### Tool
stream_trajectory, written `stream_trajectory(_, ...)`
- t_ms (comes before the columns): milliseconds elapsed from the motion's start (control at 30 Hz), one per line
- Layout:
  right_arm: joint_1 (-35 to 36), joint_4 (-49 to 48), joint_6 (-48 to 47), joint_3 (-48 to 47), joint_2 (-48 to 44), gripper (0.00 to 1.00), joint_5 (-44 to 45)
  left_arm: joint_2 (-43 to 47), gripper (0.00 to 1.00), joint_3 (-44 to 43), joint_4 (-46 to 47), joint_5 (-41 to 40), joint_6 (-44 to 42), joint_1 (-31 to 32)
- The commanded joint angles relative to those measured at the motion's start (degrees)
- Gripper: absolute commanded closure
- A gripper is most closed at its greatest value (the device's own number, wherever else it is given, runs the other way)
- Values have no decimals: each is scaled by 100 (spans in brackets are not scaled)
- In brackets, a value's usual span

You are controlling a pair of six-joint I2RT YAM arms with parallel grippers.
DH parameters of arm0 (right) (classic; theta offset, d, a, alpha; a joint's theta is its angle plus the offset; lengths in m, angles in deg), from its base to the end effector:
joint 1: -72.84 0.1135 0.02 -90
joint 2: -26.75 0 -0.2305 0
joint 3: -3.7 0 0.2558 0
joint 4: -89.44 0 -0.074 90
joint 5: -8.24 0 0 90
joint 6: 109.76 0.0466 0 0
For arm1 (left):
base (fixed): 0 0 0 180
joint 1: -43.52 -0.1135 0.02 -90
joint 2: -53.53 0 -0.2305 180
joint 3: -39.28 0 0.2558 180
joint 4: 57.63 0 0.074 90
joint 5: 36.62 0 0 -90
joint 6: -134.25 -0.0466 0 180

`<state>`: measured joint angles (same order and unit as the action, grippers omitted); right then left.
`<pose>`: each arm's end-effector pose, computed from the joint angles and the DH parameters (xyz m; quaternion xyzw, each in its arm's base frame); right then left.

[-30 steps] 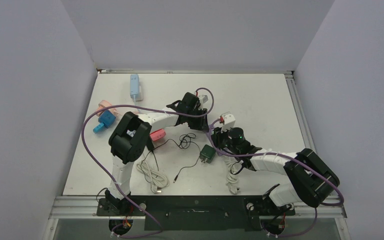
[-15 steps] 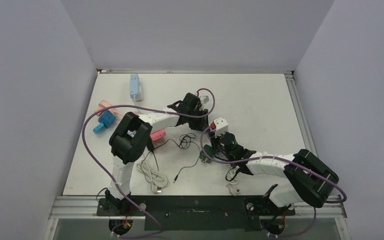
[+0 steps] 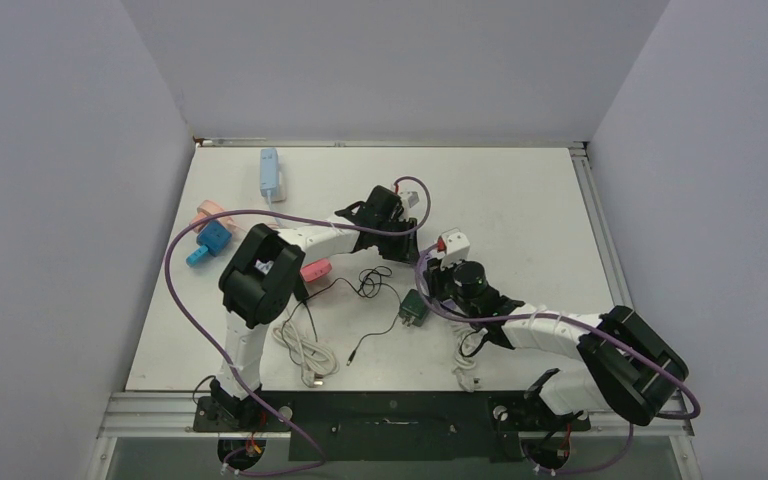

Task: Pull the plug off the socket
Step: Remove the plug from the socket.

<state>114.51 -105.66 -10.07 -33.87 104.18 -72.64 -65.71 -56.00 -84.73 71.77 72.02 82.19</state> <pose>0.2105 0.1774 0.1243 -0.1901 0.8189 0.1725 0.5133 0.3349 -0.2868 0.1188 0.1414 0.9214 -0.3063 0.1927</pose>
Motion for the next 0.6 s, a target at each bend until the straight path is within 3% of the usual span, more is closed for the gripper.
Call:
stream_trajectory(0,-462,-577,443,195,-395,95,-736,-504,71,138,-720,-449,-342,125)
stream_trajectory(567,-515,-540,361,214,-544,95,-765,-521,71,120,-742,-460,-360,130)
